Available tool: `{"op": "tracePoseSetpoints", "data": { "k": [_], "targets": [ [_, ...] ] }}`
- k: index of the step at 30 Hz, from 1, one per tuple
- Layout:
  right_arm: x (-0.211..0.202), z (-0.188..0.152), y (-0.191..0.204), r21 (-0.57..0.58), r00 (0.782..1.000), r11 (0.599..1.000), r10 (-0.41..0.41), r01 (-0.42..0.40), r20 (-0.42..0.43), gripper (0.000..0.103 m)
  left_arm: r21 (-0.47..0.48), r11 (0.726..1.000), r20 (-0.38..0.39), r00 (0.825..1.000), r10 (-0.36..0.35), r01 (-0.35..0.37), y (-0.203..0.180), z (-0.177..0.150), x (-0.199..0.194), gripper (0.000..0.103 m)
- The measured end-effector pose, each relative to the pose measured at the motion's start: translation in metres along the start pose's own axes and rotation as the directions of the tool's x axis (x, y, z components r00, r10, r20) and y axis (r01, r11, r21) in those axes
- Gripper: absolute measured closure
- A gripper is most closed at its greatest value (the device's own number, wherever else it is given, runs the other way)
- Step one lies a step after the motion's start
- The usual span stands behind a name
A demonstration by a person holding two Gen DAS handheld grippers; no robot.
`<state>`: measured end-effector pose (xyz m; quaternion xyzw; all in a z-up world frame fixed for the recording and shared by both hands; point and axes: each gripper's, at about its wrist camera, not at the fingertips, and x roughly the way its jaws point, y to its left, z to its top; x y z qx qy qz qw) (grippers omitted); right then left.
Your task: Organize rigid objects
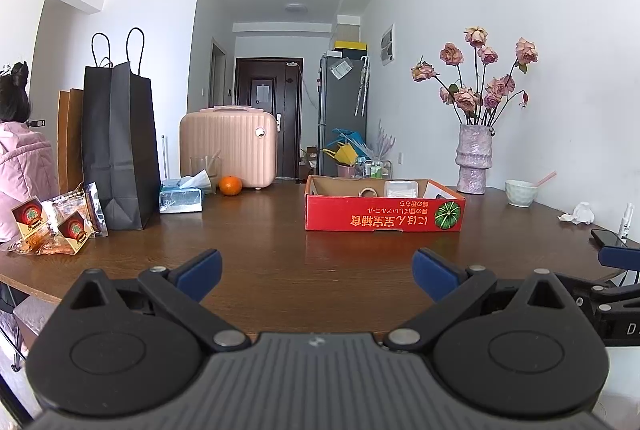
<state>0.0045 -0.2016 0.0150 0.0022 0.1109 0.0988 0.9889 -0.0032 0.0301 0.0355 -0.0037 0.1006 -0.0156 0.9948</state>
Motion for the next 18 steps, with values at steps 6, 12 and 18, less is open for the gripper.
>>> {"op": "tracePoseSetpoints", "data": {
  "k": [6,12,18],
  "targets": [
    [0.0003,0.0004,-0.0016,0.012,1.0,1.0,-0.004,0.004,-0.002,0.0,0.0,1.0,0.002,1.0,-0.001,0.001,-0.0003,-0.0008,-0.0009,0.0],
    [0.0009,0.0002,-0.0022,0.014,1.0,1.0,-0.004,0.004,-0.002,0.0,0.002,1.0,0.003,1.0,-0.005,0.005,0.0007,-0.0006,-0.0013,0.0],
    [0.002,0.0,-0.0046,0.03,1.0,1.0,-0.003,0.004,-0.008,0.0,0.004,1.0,-0.002,1.0,-0.009,0.009,0.001,-0.0013,-0.001,0.0]
  ]
}}
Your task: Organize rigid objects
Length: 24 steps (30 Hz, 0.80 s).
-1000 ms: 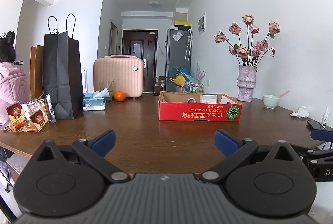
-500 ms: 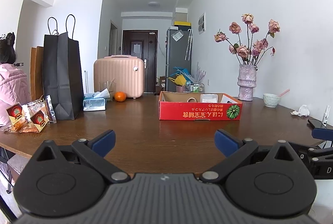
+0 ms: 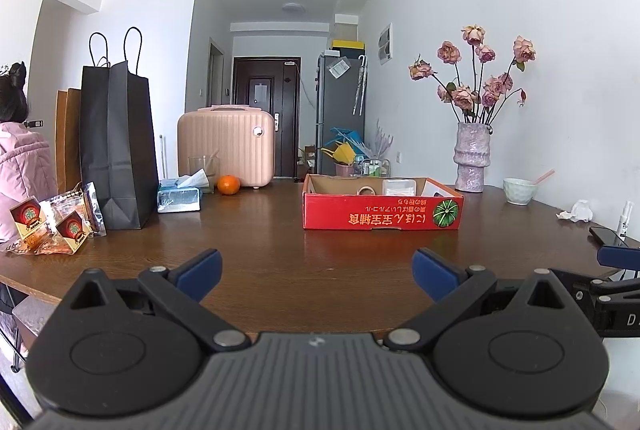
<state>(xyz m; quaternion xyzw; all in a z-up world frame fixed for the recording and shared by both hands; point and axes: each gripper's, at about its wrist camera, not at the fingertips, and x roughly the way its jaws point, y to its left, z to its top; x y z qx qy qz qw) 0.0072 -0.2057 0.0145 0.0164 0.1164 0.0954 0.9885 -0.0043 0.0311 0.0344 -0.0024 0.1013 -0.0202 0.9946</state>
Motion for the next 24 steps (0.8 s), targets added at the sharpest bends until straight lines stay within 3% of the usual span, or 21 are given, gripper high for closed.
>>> {"op": "tracePoseSetpoints", "data": {
  "k": [24],
  "targets": [
    [0.001,-0.003,0.0,0.008,1.0,1.0,-0.005,0.005,-0.004,0.0,0.015,1.0,-0.015,1.0,-0.009,0.009,-0.0021,-0.0003,0.003,0.0]
  ]
}}
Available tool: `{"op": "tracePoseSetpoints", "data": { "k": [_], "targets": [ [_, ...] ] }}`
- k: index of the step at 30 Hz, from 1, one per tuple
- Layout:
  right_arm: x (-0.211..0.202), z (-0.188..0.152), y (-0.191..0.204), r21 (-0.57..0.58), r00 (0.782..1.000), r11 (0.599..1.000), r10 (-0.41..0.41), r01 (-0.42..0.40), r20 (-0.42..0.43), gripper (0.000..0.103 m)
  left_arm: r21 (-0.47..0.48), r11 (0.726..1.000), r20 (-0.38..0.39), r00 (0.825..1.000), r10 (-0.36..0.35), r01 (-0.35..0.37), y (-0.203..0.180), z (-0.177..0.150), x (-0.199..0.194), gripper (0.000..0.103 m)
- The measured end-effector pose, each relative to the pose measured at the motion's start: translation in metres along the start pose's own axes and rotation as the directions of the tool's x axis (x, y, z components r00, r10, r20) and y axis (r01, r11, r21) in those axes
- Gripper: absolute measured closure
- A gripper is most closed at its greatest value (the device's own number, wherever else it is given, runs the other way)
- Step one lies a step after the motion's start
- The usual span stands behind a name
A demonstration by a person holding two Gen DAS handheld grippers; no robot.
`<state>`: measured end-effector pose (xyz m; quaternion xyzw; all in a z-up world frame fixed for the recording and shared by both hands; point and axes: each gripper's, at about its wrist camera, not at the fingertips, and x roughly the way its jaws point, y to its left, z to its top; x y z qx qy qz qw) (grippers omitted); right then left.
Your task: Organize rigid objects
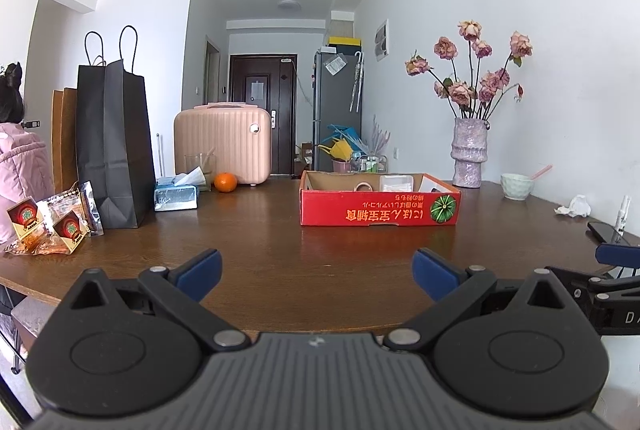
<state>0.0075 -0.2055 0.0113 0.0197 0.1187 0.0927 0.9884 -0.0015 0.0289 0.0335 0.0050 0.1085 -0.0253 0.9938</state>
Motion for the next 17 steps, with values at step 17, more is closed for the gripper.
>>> {"op": "tracePoseSetpoints", "data": {
  "k": [17],
  "targets": [
    [0.0008,-0.0022,0.0005,0.005,1.0,1.0,-0.003,0.003,-0.008,0.0,0.01,1.0,-0.02,1.0,0.008,-0.008,0.0011,-0.0021,0.0041,0.0]
  ]
}}
